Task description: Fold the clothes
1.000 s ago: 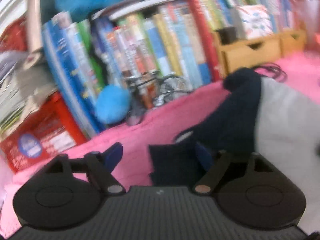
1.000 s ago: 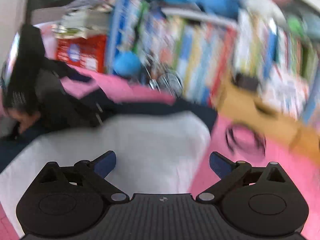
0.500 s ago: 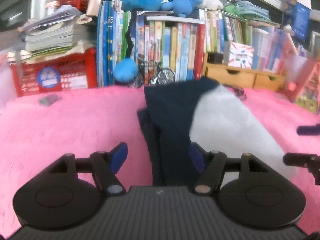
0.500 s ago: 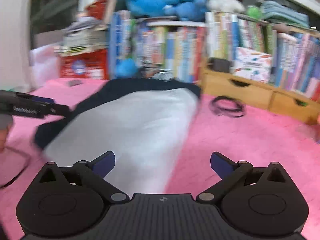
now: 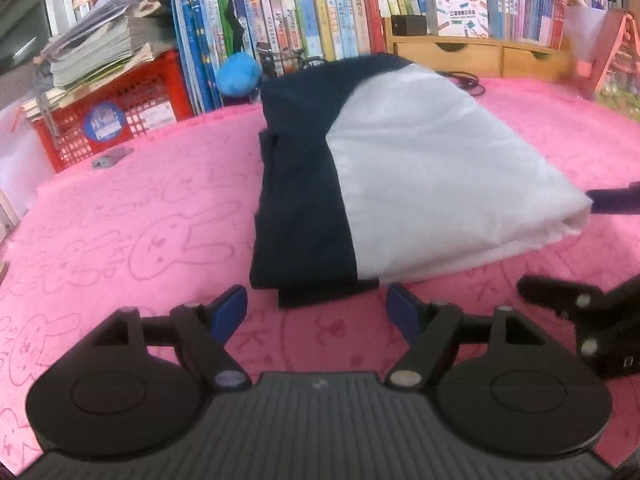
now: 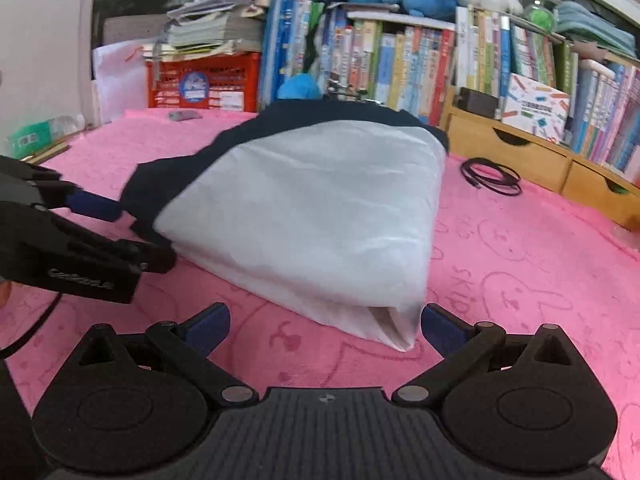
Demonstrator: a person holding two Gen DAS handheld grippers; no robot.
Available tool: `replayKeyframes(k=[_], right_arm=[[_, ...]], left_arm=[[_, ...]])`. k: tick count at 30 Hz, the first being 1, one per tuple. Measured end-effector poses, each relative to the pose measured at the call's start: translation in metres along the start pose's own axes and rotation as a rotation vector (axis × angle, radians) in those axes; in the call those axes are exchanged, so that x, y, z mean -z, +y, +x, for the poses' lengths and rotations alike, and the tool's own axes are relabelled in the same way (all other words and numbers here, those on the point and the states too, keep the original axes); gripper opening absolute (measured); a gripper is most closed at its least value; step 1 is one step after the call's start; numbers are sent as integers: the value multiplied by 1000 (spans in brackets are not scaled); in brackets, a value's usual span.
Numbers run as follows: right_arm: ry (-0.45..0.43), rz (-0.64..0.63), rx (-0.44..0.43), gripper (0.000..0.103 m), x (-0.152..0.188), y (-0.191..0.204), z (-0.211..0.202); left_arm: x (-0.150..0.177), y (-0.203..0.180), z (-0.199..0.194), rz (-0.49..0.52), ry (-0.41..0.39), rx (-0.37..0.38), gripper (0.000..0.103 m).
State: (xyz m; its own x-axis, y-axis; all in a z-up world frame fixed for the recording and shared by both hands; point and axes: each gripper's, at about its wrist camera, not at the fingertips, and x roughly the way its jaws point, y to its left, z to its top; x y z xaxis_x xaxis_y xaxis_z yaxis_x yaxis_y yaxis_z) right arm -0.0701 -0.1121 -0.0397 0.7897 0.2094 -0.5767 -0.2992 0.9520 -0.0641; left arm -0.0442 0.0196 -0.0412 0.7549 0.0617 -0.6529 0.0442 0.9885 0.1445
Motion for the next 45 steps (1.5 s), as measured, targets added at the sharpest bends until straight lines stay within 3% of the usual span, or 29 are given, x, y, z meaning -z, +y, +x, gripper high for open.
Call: replayKeyframes(k=[6, 11, 13, 15, 17, 18, 20, 24, 35, 38, 41, 45], right_arm=[[-42, 142, 116, 103, 1, -25, 4], [7, 216, 159, 97, 9, -40, 13], [-2, 244, 146, 87, 9, -43, 12], [-7, 304, 100, 63, 9, -48, 12], [-14, 359, 75, 54, 8, -53, 13], [-20, 385, 71, 41, 8, -56, 13], [-31, 433, 74, 26, 8, -61, 11], [-30, 396, 147, 26, 11, -62, 6], [-31, 292, 129, 31, 12, -46, 6], [-27, 267, 136, 33, 12, -43, 6], [-26, 218, 169, 43, 10, -36, 7], [-33, 162, 181, 44, 6, -27, 8]], left_arm=[[2, 7, 4, -29, 2, 4, 85], [2, 11, 6, -45, 0, 19, 86], [1, 12, 6, -47, -2, 19, 85], [-1, 13, 7, -49, -3, 12, 85], [-2, 14, 8, -54, -3, 8, 85], [-2, 15, 8, -54, -5, 2, 85], [-2, 17, 8, -53, -7, -15, 85], [3, 31, 10, -84, 3, -32, 86], [1, 46, -1, -94, -18, -50, 86], [2, 49, -6, -98, -15, 10, 85], [0, 44, -16, -72, -55, 108, 85], [-7, 40, -6, -53, -58, 21, 86]])
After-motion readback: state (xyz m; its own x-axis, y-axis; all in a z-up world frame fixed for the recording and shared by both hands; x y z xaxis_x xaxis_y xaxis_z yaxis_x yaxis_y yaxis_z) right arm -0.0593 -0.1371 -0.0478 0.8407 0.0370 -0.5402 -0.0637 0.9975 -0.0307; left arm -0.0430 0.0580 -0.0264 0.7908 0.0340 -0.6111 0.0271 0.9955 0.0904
